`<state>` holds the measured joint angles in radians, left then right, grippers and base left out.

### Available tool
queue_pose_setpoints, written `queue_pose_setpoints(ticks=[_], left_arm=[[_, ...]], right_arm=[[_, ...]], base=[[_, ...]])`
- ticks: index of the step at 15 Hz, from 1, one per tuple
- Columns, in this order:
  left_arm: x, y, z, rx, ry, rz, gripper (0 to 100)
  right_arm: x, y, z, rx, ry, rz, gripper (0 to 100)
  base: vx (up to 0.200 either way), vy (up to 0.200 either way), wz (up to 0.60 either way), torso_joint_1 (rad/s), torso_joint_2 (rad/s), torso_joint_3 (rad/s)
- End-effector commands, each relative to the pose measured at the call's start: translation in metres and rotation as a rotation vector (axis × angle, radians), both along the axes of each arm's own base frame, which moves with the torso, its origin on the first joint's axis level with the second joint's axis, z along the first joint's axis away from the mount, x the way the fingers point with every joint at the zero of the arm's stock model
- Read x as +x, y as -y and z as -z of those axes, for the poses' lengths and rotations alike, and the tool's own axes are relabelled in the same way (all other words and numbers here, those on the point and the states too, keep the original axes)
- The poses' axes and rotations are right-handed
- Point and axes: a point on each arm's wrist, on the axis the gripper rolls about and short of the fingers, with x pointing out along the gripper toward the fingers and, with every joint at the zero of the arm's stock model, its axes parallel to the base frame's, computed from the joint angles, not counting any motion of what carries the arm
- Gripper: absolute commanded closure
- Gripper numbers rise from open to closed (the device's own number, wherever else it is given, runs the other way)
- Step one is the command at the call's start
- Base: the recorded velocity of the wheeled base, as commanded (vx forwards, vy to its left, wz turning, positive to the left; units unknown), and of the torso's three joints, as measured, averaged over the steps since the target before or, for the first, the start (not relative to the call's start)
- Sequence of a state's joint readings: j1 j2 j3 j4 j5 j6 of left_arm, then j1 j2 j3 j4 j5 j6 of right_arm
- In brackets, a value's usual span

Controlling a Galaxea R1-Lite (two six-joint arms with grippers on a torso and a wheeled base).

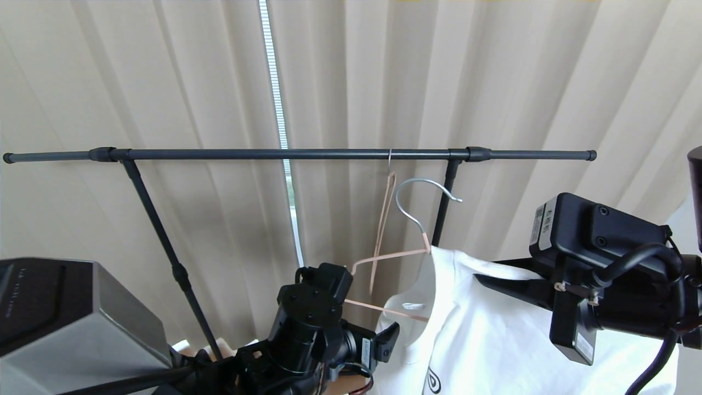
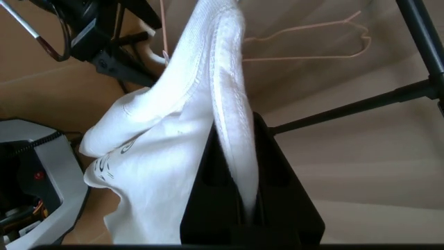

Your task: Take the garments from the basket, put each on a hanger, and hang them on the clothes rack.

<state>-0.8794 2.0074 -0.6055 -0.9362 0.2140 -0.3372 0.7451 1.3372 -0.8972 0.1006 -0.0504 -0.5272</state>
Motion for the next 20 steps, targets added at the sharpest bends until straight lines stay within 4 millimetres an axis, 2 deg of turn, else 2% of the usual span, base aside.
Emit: queue_pose_setpoints(ticks=[1,4,7,8,14,20], left_arm=[[0.004,0.004,0.005,0.006,-0.004,-0.004,0],[0.016,0.015,0.013,0.026,0.024,-0.061,0],[0.018,0.018,0.017,0.037,0.021,-0.063,0],[0.017,0.018,0.018,0.042,0.020,-0.064,100],[0.010,0.012,0.023,0.101,0.027,-0.038,100],[0.003,-0.001,0.007,0.107,0.062,-0.032,100]], right_arm=[[-0.001,0.000,0.000,0.002,0.001,-0.001,100],[-0.002,-0.001,-0.001,0.008,-0.002,-0.003,100],[-0.002,-0.001,-0.002,0.022,-0.005,0.004,100],[-0.003,0.000,-0.003,0.026,-0.001,0.004,100],[-0.002,0.001,-0.002,0.024,-0.005,0.010,100],[0.006,0.010,0.003,0.017,-0.023,0.064,100]], base=[[0.000,0.000,0.00,0.000,0.00,0.000],[0.000,0.000,0.00,0.000,0.00,0.000],[0.000,0.000,0.00,0.000,0.00,0.000],[0.000,0.000,0.00,0.000,0.00,0.000],[0.000,0.000,0.00,0.000,0.00,0.000],[0.000,0.000,0.00,0.000,0.00,0.000]])
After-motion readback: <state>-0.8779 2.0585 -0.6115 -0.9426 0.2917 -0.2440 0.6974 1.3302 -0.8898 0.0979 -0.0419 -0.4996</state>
